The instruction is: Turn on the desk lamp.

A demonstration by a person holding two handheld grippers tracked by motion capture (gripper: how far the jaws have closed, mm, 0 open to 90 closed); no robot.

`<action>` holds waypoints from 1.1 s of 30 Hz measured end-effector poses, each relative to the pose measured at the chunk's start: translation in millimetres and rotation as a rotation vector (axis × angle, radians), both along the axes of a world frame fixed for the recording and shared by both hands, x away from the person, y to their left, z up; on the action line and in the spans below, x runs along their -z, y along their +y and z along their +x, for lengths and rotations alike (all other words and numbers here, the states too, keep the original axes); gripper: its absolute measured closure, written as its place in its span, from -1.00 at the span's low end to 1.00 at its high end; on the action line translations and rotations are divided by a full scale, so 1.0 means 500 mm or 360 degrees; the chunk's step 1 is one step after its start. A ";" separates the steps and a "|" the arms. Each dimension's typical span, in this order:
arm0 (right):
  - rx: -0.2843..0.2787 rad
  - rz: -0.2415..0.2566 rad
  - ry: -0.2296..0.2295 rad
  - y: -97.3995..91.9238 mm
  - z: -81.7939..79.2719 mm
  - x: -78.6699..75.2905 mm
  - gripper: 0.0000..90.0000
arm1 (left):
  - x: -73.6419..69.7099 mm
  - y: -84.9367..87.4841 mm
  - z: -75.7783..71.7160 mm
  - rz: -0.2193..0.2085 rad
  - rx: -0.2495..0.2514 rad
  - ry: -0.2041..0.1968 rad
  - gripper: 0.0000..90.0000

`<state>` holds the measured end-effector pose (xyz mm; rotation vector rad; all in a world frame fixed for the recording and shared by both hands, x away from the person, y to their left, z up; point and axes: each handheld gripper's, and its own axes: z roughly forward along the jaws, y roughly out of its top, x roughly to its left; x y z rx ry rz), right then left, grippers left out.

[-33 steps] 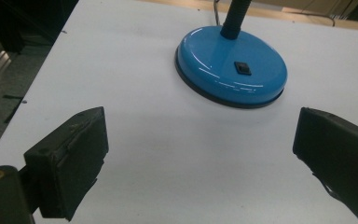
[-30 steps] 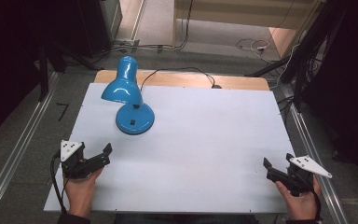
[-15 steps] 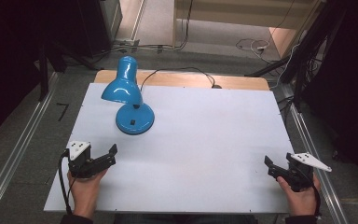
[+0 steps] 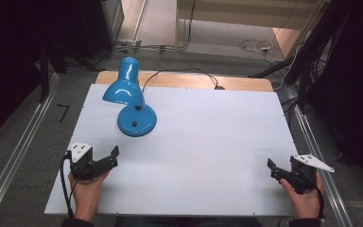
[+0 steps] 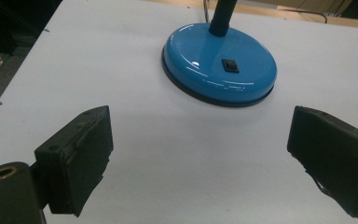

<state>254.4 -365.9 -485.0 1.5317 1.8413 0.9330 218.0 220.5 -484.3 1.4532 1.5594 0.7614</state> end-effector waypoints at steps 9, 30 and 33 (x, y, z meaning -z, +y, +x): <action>0.0003 0.0010 0.0004 -0.002 0.002 0.001 -0.75 | -0.006 -0.006 0.005 -0.0036 0.0031 -0.0023 -0.84; 0.0017 0.0002 0.0003 -0.002 0.000 0.000 -0.75 | -0.012 -0.013 0.027 -0.0057 -0.0020 -0.0070 -0.76; 0.0026 0.0004 0.0000 -0.003 0.000 0.000 -0.75 | -0.010 -0.017 0.033 -0.0038 -0.0006 -0.0062 -0.76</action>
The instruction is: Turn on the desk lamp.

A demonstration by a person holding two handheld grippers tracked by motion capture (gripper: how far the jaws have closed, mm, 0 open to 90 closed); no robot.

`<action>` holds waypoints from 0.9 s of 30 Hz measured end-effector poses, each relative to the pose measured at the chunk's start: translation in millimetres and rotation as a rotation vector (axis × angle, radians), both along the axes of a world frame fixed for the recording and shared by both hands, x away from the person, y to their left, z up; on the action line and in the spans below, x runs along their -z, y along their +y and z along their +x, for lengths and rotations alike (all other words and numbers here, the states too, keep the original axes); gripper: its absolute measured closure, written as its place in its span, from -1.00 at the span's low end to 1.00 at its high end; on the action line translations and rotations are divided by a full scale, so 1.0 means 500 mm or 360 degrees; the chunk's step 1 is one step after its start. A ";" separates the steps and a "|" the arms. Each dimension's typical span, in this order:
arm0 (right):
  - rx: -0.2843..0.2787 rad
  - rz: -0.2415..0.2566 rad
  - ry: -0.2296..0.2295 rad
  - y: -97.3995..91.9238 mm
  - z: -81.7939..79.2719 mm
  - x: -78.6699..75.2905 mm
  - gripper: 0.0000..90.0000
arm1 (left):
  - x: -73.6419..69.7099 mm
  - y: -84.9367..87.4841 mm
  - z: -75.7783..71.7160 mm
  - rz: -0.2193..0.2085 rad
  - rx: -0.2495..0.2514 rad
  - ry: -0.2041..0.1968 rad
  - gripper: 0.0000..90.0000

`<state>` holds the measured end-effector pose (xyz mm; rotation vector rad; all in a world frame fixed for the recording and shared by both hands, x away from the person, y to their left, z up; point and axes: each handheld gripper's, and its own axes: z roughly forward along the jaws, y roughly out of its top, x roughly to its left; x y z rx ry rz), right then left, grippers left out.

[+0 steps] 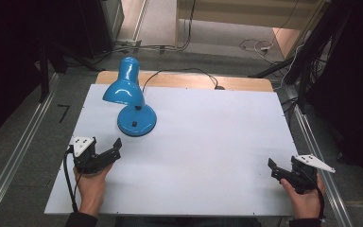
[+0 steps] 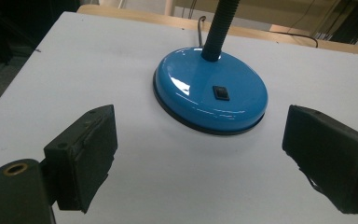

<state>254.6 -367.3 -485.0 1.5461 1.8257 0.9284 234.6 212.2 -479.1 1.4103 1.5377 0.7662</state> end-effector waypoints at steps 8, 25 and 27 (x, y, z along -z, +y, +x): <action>0.0012 0.0013 0.0006 -0.004 0.002 0.003 -0.75 | 0.001 -0.015 0.017 0.0020 0.0018 0.0014 -0.76; 0.0021 0.0014 0.0029 -0.006 0.006 0.007 -0.75 | -0.001 -0.035 0.051 -0.0006 0.0033 0.0023 -0.74; 0.0021 0.0010 0.0027 -0.007 0.006 0.007 -0.75 | -0.002 -0.036 0.054 0.0000 0.0039 0.0026 -0.74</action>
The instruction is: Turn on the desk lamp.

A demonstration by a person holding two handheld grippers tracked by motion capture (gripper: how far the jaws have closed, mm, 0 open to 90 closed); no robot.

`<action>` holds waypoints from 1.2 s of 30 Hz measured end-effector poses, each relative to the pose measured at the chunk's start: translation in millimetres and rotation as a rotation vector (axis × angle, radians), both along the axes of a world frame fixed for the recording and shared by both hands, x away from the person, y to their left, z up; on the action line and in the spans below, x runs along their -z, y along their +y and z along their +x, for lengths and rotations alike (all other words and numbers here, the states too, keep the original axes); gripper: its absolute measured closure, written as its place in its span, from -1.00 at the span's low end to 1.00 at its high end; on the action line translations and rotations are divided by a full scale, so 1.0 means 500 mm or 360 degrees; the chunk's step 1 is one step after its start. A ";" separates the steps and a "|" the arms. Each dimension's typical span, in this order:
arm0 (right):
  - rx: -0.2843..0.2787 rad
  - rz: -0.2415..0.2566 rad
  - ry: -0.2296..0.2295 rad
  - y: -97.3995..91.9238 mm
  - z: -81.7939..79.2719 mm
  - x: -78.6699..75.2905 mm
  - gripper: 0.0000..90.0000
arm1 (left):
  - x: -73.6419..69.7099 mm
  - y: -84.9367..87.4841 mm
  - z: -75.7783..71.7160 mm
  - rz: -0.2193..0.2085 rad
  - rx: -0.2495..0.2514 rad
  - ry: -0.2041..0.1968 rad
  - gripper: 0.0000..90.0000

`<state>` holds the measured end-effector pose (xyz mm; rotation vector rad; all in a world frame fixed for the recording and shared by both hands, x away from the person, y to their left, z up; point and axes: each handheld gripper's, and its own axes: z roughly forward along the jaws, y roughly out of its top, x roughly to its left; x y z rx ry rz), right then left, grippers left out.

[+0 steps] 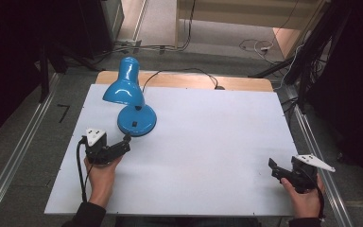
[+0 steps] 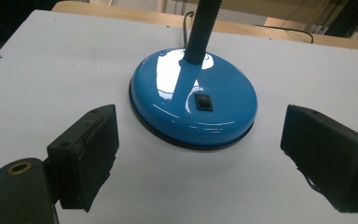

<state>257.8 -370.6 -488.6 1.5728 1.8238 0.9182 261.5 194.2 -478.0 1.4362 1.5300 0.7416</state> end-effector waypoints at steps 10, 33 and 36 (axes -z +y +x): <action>-0.0007 0.0021 0.0010 -0.004 0.005 0.000 -0.75 | 0.000 0.001 0.021 0.0006 -0.0011 -0.0001 -0.74; 0.0013 0.0027 0.0037 -0.005 0.008 0.004 -0.75 | -0.002 -0.012 0.060 0.0013 -0.0020 0.0006 -0.70; 0.0014 0.0027 0.0035 -0.006 0.007 0.003 -0.75 | -0.002 -0.013 0.064 0.0008 -0.0023 0.0001 -0.68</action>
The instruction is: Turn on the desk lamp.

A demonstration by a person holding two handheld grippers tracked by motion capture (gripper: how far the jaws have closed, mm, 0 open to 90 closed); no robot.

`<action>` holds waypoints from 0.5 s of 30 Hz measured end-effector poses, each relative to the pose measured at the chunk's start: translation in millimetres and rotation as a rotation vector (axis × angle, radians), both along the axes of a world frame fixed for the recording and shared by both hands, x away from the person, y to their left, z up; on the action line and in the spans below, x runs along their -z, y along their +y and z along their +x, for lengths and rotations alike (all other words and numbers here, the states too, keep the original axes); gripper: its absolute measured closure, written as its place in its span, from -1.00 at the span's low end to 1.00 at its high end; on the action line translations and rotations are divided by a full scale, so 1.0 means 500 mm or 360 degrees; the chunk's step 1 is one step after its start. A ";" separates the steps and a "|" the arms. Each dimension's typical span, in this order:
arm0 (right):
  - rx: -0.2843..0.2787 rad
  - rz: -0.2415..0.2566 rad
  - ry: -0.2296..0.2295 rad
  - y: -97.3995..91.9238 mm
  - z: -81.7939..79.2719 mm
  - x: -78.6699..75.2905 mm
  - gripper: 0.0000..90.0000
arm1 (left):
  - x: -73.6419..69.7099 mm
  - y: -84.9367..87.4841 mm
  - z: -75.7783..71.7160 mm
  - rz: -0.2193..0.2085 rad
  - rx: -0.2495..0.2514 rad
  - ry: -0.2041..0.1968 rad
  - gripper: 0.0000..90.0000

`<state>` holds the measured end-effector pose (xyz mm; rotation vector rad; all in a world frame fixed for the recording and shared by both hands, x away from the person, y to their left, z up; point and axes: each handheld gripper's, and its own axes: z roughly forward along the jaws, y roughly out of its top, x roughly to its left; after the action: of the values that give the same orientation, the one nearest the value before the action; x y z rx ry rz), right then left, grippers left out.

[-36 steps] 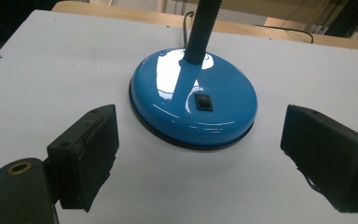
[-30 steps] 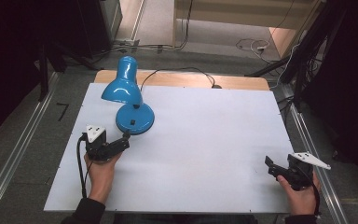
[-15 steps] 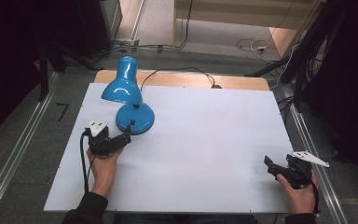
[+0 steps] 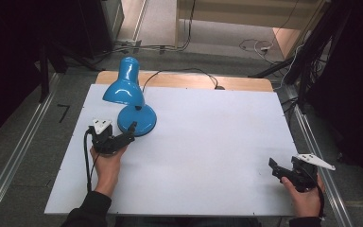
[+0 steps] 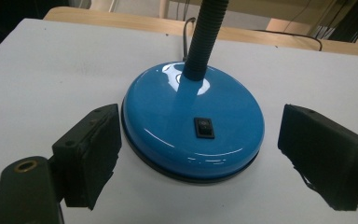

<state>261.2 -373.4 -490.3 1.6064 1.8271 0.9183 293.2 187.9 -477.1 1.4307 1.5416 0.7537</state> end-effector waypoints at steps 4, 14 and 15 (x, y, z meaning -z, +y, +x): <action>0.0003 -0.0006 0.0011 0.001 0.003 0.002 -0.75 | 0.003 0.000 0.009 0.0001 -0.0006 0.0004 -0.68; 0.0005 -0.0002 0.0014 0.000 0.002 0.002 -0.75 | 0.004 -0.007 0.025 0.0026 0.0005 0.0013 -0.61; 0.0001 -0.0003 0.0014 0.000 0.002 0.002 -0.75 | 0.003 -0.007 0.026 0.0027 0.0013 0.0008 -0.56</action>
<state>262.3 -373.4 -491.3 1.6123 1.8323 0.9106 306.1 184.3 -478.8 1.4514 1.5357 0.7608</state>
